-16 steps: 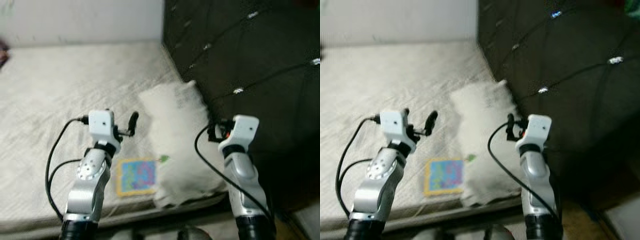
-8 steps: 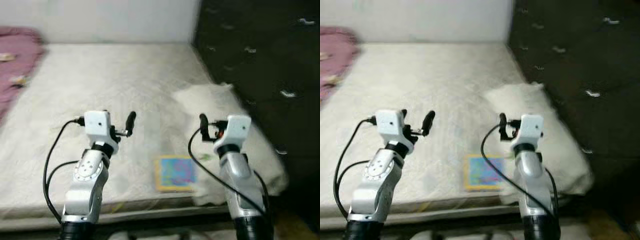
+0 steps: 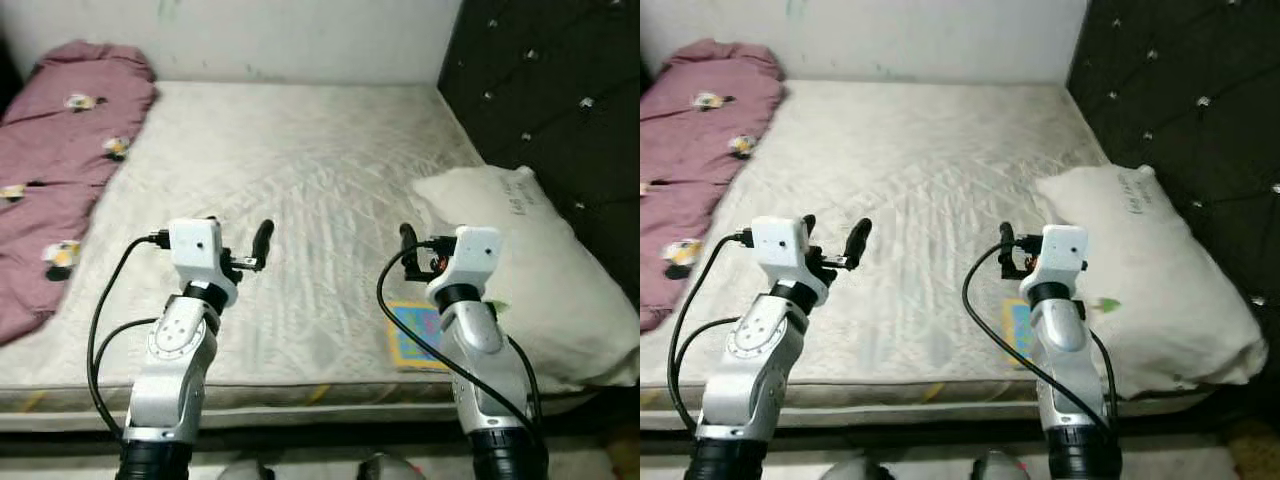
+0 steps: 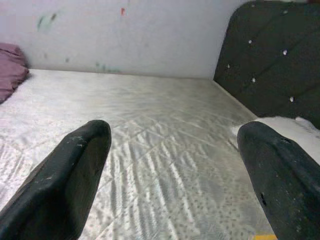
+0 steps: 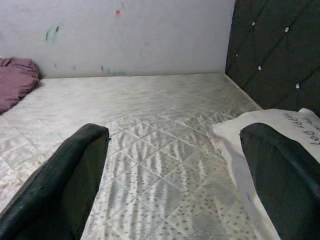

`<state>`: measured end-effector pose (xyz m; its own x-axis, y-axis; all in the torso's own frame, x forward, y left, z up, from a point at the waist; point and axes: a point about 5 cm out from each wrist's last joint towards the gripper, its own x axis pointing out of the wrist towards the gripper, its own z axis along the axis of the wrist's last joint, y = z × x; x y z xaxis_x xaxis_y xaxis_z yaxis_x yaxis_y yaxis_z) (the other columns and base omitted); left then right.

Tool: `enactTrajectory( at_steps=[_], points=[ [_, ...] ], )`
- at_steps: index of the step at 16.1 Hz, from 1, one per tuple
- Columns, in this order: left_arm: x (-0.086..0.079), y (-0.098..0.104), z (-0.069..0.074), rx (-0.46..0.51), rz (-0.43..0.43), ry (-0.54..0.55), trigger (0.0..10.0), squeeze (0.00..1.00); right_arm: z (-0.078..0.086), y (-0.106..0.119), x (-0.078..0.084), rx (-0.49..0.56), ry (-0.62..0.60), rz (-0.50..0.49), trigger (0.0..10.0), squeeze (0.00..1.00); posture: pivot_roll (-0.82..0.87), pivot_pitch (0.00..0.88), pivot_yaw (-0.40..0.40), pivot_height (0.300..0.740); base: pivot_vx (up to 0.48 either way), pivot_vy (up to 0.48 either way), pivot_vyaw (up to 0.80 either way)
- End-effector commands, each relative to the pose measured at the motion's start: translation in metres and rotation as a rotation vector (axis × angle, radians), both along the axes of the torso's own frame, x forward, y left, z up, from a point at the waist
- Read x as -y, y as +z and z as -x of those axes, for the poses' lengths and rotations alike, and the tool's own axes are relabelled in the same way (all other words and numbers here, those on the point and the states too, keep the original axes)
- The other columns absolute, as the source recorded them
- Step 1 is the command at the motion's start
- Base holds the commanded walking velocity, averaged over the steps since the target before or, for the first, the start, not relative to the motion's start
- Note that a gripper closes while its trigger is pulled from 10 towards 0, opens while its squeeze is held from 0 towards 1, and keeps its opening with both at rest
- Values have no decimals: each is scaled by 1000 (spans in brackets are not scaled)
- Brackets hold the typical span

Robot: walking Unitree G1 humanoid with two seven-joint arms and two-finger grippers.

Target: Clean up the room

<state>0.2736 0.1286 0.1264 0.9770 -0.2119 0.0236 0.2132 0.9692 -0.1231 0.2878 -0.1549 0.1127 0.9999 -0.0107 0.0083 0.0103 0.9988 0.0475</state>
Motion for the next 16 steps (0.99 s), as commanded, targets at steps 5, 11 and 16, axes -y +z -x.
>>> enactTrajectory(
  at_steps=[5,11,16],
  points=[
    [9,3,-1,10,17,-22,10000,0,1,-2,11,-18,-37,7,10000,0,-33,0,-4,740,0,476,-400],
    [9,3,-1,18,14,-20,10000,0,1,-2,12,-19,-37,13,10000,0,-36,0,-8,740,0,476,-127],
    [9,4,-2,23,19,-18,10000,0,0,-1,11,-19,-27,23,10000,0,-37,0,-8,740,0,476,0]
  ],
)
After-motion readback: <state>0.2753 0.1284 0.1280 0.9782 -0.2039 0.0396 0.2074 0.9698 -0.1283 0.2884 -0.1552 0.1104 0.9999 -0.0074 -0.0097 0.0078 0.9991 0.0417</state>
